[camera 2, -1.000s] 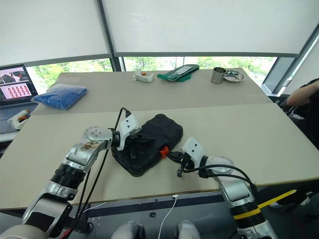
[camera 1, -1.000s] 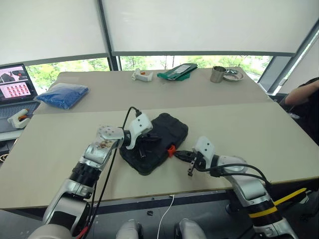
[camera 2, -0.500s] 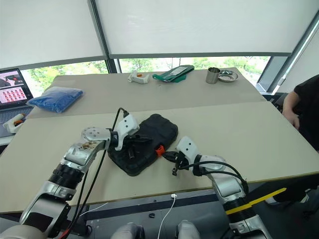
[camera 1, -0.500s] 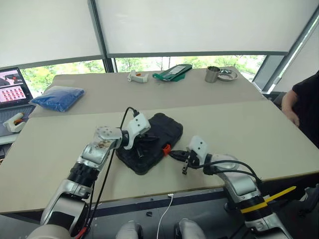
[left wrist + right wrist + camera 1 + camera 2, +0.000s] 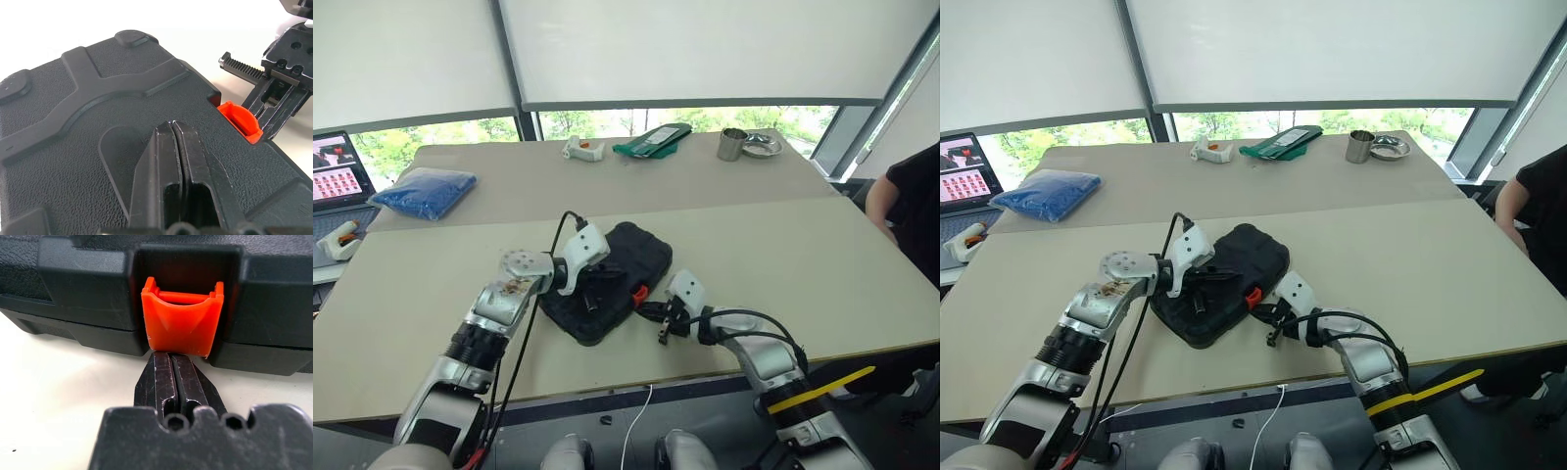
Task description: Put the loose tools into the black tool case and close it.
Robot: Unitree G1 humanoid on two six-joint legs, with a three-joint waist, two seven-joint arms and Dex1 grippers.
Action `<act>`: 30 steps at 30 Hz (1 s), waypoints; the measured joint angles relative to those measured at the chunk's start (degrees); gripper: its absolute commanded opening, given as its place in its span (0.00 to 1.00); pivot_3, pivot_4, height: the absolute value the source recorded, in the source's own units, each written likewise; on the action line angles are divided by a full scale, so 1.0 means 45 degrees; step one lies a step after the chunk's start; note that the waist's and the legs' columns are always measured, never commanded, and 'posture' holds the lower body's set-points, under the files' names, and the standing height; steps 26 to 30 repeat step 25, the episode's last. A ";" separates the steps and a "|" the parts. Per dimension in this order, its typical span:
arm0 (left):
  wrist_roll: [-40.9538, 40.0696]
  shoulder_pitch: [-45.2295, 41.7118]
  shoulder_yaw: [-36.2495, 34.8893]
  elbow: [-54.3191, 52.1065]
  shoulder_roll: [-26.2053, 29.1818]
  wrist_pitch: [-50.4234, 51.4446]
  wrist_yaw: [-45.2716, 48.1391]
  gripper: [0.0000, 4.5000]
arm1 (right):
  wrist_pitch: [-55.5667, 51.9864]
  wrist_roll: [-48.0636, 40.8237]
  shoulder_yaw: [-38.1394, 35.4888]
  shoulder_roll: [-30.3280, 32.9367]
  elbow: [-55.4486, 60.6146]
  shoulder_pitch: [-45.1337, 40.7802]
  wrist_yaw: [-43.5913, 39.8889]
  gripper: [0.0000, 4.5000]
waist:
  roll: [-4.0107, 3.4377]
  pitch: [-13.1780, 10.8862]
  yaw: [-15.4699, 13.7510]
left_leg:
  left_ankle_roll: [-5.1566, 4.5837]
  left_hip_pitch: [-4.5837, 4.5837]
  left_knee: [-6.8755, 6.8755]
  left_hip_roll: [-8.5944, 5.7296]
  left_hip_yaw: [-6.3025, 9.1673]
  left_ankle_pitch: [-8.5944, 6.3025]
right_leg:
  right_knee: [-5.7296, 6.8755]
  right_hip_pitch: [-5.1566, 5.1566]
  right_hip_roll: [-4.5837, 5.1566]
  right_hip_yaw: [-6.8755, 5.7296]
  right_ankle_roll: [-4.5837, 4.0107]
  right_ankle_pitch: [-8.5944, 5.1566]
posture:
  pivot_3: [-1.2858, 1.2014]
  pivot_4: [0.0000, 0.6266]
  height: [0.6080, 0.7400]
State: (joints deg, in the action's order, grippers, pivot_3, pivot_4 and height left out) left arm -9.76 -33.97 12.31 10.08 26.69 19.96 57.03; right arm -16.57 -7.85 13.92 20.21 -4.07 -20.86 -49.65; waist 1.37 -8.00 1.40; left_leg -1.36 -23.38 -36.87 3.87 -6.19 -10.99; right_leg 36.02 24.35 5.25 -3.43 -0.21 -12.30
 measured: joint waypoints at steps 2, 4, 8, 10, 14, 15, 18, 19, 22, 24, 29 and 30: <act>-0.0344 0.0418 -0.0480 -0.0124 0.0052 -0.0387 0.0117 0.26 | 0.0211 -0.0246 -0.0293 0.0482 0.0781 0.0325 -0.0375 0.06 | -0.0002 -0.0001 -0.0007 | 0.0019 0.0007 0.0011 0.0003 -0.0002 -0.0012 | -0.0006 0.0000 -0.0004 0.0006 -0.0005 -0.0005 | 0.52 0.24 1.00; -0.0781 0.0977 -0.0972 -0.0433 0.0343 -0.1112 0.0547 0.40 | 0.0164 -0.1100 -0.0777 0.1045 0.1766 0.0943 -0.1011 0.16 | -0.0003 -0.0001 -0.0039 | 0.0033 0.0006 0.0035 0.0003 -0.0003 -0.0021 | -0.0022 0.0003 -0.0008 0.0007 0.0003 -0.0009 | 0.52 0.24 1.00; -0.1949 0.2273 -0.2255 -0.0988 0.1313 -0.2045 0.1766 0.70 | 0.0099 -0.1938 -0.1659 0.2284 0.2688 0.2076 -0.1780 0.46 | -0.0003 -0.0009 -0.0059 | 0.0042 -0.0023 0.0039 0.0009 -0.0012 -0.0030 | -0.0038 0.0037 -0.0010 0.0003 -0.0030 -0.0045 | 0.52 0.24 1.00; -0.2399 0.3073 -0.2916 -0.1251 0.1836 -0.2264 0.2244 0.88 | 0.0742 -0.1933 -0.2084 0.2931 0.2730 0.2625 -0.2105 0.63 | 0.0000 -0.0022 -0.0118 | 0.0040 -0.0076 0.0039 0.0000 -0.0015 -0.0029 | -0.0038 0.0080 -0.0002 0.0002 -0.0021 -0.0052 | 0.52 0.24 1.00; -0.2614 0.4946 -0.4792 -0.1459 0.3190 -0.3280 0.2136 1.00 | 0.3204 -0.1895 -0.3509 0.3737 0.1835 0.3201 -0.2434 0.93 | 0.0045 -0.0057 -0.0147 | 0.0019 -0.0174 0.0031 -0.0003 -0.0024 -0.0016 | -0.0037 0.0177 0.0000 0.0005 -0.0005 -0.0041 | 0.52 0.24 1.00; -0.2462 0.5531 -0.5312 -0.1342 0.3647 -0.3331 0.2016 1.00 | 0.3766 -0.1895 -0.3978 0.3975 0.1479 0.3286 -0.2493 0.98 | 0.0038 -0.0063 -0.0154 | 0.0019 -0.0172 0.0032 -0.0003 -0.0030 -0.0016 | -0.0040 0.0177 0.0004 0.0005 -0.0007 -0.0043 | 0.52 0.24 1.00; -0.2114 0.7209 -0.6279 -0.1203 0.4026 -0.3772 0.1522 1.00 | 0.4985 -0.1927 -0.4560 0.4528 0.0568 0.3482 -0.2965 0.98 | 0.0033 -0.0080 -0.0189 | 0.0029 -0.0179 0.0032 -0.0002 -0.0032 -0.0031 | -0.0057 0.0179 0.0018 -0.0003 -0.0009 -0.0058 | 0.52 0.24 1.00; -0.1824 0.7766 -0.6445 -0.1110 0.4026 -0.4098 0.1253 1.00 | 0.5326 -0.1928 -0.4709 0.4658 0.0255 0.3589 -0.3166 0.98 | 0.0043 -0.0092 -0.0204 | 0.0030 -0.0183 0.0032 -0.0003 -0.0034 -0.0032 | -0.0058 0.0181 0.0025 -0.0005 -0.0007 -0.0059 | 0.52 0.24 1.00; -0.1179 0.8809 -0.6741 -0.0903 0.3989 -0.4719 0.0383 1.00 | 0.5876 -0.2020 -0.4899 0.4809 -0.0553 0.3653 -0.3555 0.98 | 0.0079 -0.0141 -0.0346 | 0.0073 -0.0192 0.0031 0.0000 -0.0028 -0.0057 | -0.0058 0.0186 0.0037 -0.0023 -0.0011 -0.0059 | 0.52 0.24 1.00; -0.1234 0.8981 -0.6862 -0.1035 0.3878 -0.4764 0.0140 1.00 | 0.6158 -0.2010 -0.4930 0.4812 -0.0923 0.3487 -0.3591 0.98 | 0.0076 -0.0153 -0.0447 | 0.0081 -0.0192 0.0030 0.0000 -0.0034 -0.0061 | -0.0058 0.0194 0.0056 -0.0033 -0.0015 -0.0057 | 0.52 0.24 1.00; -0.1304 0.9063 -0.6876 -0.1104 0.3830 -0.4839 0.0138 1.00 | 0.6347 -0.2007 -0.4952 0.4815 -0.1066 0.3386 -0.3587 0.98 | 0.0070 -0.0156 -0.0471 | 0.0082 -0.0192 0.0030 -0.0001 -0.0043 -0.0061 | -0.0058 0.0194 0.0069 -0.0036 -0.0015 -0.0056 | 0.52 0.24 1.00; -0.1304 0.9063 -0.6876 -0.1104 0.3830 -0.4839 0.0138 1.00 | 0.6347 -0.2007 -0.4952 0.4815 -0.1066 0.3386 -0.3587 0.98 | 0.0070 -0.0156 -0.0471 | 0.0082 -0.0192 0.0030 -0.0001 -0.0043 -0.0061 | -0.0058 0.0194 0.0069 -0.0036 -0.0015 -0.0056 | 0.52 0.24 1.00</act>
